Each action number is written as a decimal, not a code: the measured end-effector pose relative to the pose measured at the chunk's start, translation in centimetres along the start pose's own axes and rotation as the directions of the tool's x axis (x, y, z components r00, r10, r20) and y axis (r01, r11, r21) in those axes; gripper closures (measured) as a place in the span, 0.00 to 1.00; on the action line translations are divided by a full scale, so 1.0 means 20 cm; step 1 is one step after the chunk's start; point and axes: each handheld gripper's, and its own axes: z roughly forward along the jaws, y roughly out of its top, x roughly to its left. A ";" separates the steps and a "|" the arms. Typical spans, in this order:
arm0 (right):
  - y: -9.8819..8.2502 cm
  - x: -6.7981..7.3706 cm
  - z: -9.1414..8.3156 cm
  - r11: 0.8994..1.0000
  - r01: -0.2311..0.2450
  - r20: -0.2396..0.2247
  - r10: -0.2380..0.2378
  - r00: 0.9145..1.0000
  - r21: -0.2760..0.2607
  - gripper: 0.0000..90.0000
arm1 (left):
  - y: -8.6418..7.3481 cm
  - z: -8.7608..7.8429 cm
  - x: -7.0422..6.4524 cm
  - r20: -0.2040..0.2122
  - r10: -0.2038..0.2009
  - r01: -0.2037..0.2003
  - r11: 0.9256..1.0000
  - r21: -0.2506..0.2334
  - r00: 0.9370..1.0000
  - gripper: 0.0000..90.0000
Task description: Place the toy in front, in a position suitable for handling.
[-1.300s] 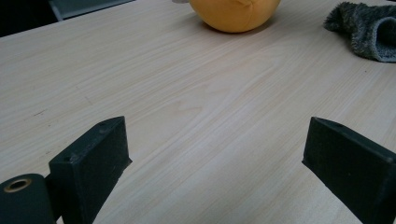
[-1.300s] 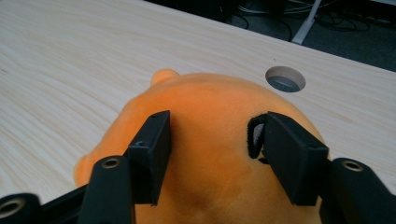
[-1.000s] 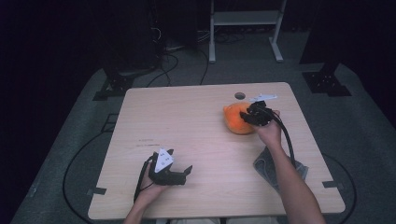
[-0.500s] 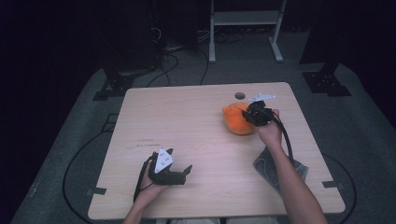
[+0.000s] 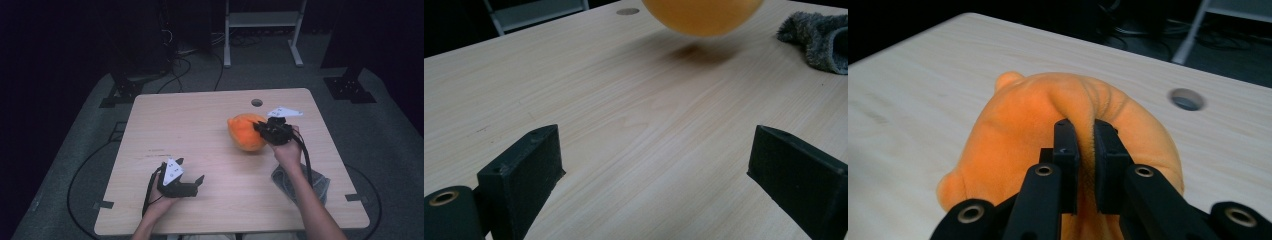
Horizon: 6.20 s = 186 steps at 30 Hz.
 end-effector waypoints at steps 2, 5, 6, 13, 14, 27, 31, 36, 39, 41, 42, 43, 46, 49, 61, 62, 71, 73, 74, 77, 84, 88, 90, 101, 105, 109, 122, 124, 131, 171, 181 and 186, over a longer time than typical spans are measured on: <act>-0.03 0.08 -0.03 1.000 0.004 -0.033 -0.004 0.999 -0.011 0.91 | 0.00 0.00 0.00 -0.005 0.008 -0.008 1.000 -0.005 1.000 0.07; -0.07 0.17 -0.06 1.000 0.007 -0.053 -0.008 0.999 -0.026 0.91 | 0.01 -0.01 -0.01 -0.001 0.002 -0.002 1.000 -0.014 1.000 0.07; -0.11 0.25 -0.08 0.999 0.032 -0.050 -0.034 0.998 -0.031 0.91 | 0.01 -0.01 -0.01 0.004 0.003 -0.003 1.000 -0.025 1.000 0.07; -0.23 0.42 -0.07 0.998 0.069 -0.044 -0.069 0.997 -0.003 0.91 | 0.04 -0.04 -0.06 0.040 0.033 -0.030 0.997 -0.070 0.999 0.07; -0.24 0.44 -0.07 0.998 0.069 -0.046 -0.069 0.997 -0.004 0.91 | 0.04 -0.04 -0.07 0.050 0.041 -0.037 0.996 -0.077 0.998 0.07; -0.35 0.61 -0.15 0.999 0.045 -0.072 -0.046 0.996 -0.014 0.89 | 0.08 -0.05 -0.15 0.147 0.015 0.003 0.993 -0.120 0.989 0.07; -0.36 0.62 -0.15 0.999 0.045 -0.085 -0.046 0.995 -0.018 0.81 | 0.09 -0.03 -0.18 0.167 0.023 -0.003 0.993 -0.117 0.986 0.07; -0.32 0.55 -0.22 0.997 0.075 -0.179 -0.074 0.981 0.000 0.57 | 0.08 0.05 -0.22 0.137 0.031 -0.024 0.999 -0.048 0.990 0.08; -0.29 0.49 -0.26 0.997 0.078 -0.212 -0.074 0.975 0.011 0.50 | 0.08 0.05 -0.21 0.138 0.008 -0.003 0.999 -0.042 0.990 0.08; -0.25 0.40 -0.29 0.998 0.064 -0.243 -0.060 0.968 0.007 0.46 | 0.08 0.05 -0.21 0.136 0.009 -0.005 1.000 -0.024 0.991 0.08; -0.22 0.31 -0.31 0.998 0.055 -0.254 -0.052 0.966 0.006 0.45 | 0.07 0.05 -0.20 0.137 0.017 -0.015 1.000 -0.017 0.990 0.08; -0.22 0.31 -0.31 0.998 0.055 -0.254 -0.052 0.966 0.006 0.45 | 0.07 0.05 -0.20 0.137 0.017 -0.015 1.000 -0.017 0.990 0.08; -0.18 0.13 -0.35 0.997 0.050 -0.258 -0.033 0.966 0.060 0.44 | 0.07 0.05 -0.20 0.140 0.018 -0.017 1.000 -0.012 0.990 0.08; -0.20 0.06 -0.38 0.993 0.090 -0.250 -0.069 0.966 0.072 0.44 | 0.06 0.06 -0.20 0.146 0.016 -0.016 1.000 -0.003 0.989 0.08; -0.48 -0.29 -0.37 0.954 0.109 -0.131 -0.075 0.989 0.279 0.48 | 0.04 0.08 -0.18 0.164 -0.003 0.003 1.000 0.003 0.987 0.08; -0.51 -0.31 -0.36 0.949 0.100 -0.124 -0.065 0.990 0.300 0.49 | 0.04 0.08 -0.17 0.175 -0.003 0.003 1.000 0.004 0.985 0.08; -0.64 -0.32 -0.30 0.931 0.089 -0.073 -0.068 0.995 0.353 0.60 | 0.04 0.10 -0.14 0.229 -0.012 0.003 0.999 0.037 0.973 0.10; -0.65 -0.32 -0.30 0.934 0.076 -0.067 -0.056 0.996 0.349 0.66 | 0.05 0.10 -0.14 0.238 0.004 -0.014 0.999 0.041 0.971 0.13; -0.65 -0.32 -0.31 0.936 0.079 -0.051 -0.066 0.997 0.343 0.78 | 0.05 0.11 -0.14 0.246 0.015 -0.027 0.999 0.044 0.969 0.14; -0.65 -0.32 -0.32 0.938 0.063 -0.044 -0.051 0.998 0.341 0.84 | 0.07 0.11 -0.13 0.264 0.028 -0.044 0.998 0.052 0.964 0.16; -0.52 -0.21 -0.46 0.983 0.081 -0.188 -0.049 0.981 0.167 0.86 | 0.10 0.16 -0.14 0.297 0.074 -0.094 0.994 0.055 0.952 0.20; -0.44 -0.02 -0.48 0.981 0.177 -0.290 -0.146 0.946 0.083 0.85 | 0.12 0.21 -0.16 0.308 0.075 -0.097 0.994 0.058 0.949 0.21; -0.42 0.08 -0.45 0.970 0.233 -0.322 -0.202 0.925 0.062 0.85 | 0.14 0.22 -0.19 0.307 0.098 -0.121 0.991 0.057 0.947 0.21; -0.43 0.26 -0.37 0.944 0.330 -0.285 -0.314 0.906 0.010 0.85 | 0.17 0.27 -0.25 0.341 0.114 -0.133 0.990 0.035 0.933 0.22; -0.48 0.19 -0.36 0.957 0.287 -0.268 -0.267 0.926 0.038 0.85 | 0.16 0.25 -0.27 0.321 0.113 -0.129 0.991 0.029 0.940 0.22; -0.51 0.17 -0.38 0.950 0.303 -0.210 -0.283 0.936 0.069 0.85 | 0.15 0.24 -0.27 0.308 0.120 -0.134 0.991 0.026 0.944 0.22; -0.45 0.22 -0.43 0.965 0.260 -0.266 -0.256 0.929 -0.022 0.84 | 0.14 0.25 -0.27 0.297 0.116 -0.130 0.991 0.028 0.948 0.22; -0.48 0.26 -0.38 0.941 0.338 -0.240 -0.324 0.915 0.020 0.84 | 0.14 0.24 -0.27 0.301 0.129 -0.141 0.990 0.016 0.945 0.21; -0.52 0.08 -0.38 0.961 0.258 -0.129 -0.244 0.961 0.103 0.84 | 0.15 0.22 -0.27 0.305 0.162 -0.172 0.985 0.007 0.939 0.21; -0.51 0.07 -0.42 0.945 0.298 -0.107 -0.285 0.953 0.136 0.84 | 0.19 0.22 -0.31 0.313 0.188 -0.190 0.981 -0.024 0.931 0.38; -0.45 0.31 -0.38 0.920 0.390 -0.243 -0.370 0.896 0.037 0.84 | 0.18 0.24 -0.33 0.312 0.183 -0.191 0.981 -0.004 0.932 0.38; -0.47 0.18 -0.42 0.940 0.329 -0.166 -0.311 0.936 0.093 0.85 | 0.17 0.25 -0.32 0.315 0.186 -0.202 0.979 0.020 0.931 0.38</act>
